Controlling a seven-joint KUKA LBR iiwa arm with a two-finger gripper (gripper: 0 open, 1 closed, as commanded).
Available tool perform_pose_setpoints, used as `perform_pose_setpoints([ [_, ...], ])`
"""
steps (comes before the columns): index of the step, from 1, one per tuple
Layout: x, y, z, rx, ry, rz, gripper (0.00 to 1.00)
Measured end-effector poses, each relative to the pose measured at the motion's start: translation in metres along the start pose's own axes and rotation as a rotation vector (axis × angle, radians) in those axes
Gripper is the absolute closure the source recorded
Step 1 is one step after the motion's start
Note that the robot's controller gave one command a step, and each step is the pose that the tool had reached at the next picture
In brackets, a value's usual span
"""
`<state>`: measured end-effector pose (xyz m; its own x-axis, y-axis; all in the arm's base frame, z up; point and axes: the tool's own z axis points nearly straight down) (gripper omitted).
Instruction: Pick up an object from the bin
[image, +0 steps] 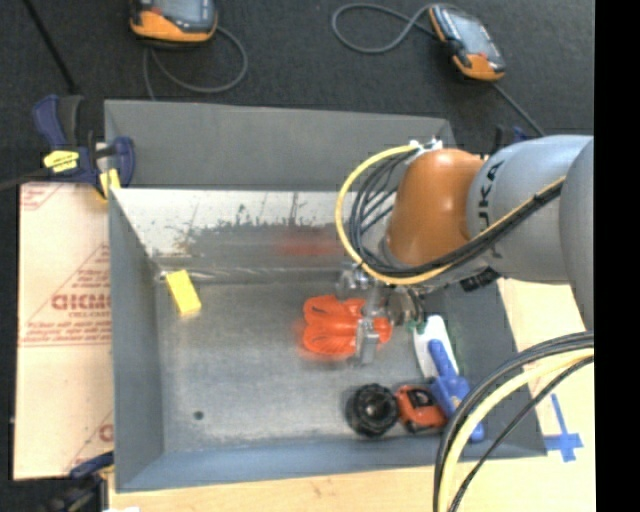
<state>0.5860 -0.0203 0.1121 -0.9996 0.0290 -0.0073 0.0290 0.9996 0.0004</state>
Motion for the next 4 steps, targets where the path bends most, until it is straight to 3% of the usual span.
perform_pose_setpoints([
  [1, 0.0, 0.001, 0.026, 0.0, 0.004, 0.282, 0.0],
  [2, 0.011, -0.01, 0.04, 0.002, 0.002, 0.09, 1.0],
  [4, 0.011, -0.01, 0.038, 0.002, 0.001, 0.09, 1.0],
])
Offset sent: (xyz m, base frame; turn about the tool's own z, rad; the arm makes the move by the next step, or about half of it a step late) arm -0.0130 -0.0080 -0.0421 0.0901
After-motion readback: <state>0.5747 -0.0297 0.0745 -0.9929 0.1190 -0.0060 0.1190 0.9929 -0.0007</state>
